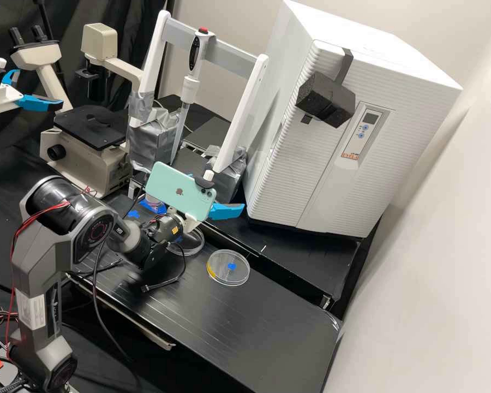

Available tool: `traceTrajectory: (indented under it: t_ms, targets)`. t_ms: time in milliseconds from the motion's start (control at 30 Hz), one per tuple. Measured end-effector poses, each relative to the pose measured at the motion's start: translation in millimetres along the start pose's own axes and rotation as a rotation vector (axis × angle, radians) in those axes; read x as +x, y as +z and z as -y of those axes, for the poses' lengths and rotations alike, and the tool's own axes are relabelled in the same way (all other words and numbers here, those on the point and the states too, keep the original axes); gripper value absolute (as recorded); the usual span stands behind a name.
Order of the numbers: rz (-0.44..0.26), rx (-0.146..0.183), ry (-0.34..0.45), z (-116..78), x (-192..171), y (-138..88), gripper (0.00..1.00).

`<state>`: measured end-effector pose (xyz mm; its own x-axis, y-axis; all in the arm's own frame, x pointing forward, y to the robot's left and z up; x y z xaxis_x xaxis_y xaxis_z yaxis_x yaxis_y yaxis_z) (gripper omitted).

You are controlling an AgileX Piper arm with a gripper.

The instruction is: Close the lid

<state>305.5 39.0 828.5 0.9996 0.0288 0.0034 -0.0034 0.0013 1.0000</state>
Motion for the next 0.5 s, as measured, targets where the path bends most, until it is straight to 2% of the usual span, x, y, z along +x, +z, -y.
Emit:
traceTrajectory:
  t_ms: [333, 500]
  targets:
    - [-0.002, -0.001, -0.001, 0.9, -1.2, 0.5, 1.00]
    - [0.013, -0.004, 0.021, -4.5, -18.6, 11.2, 1.00]
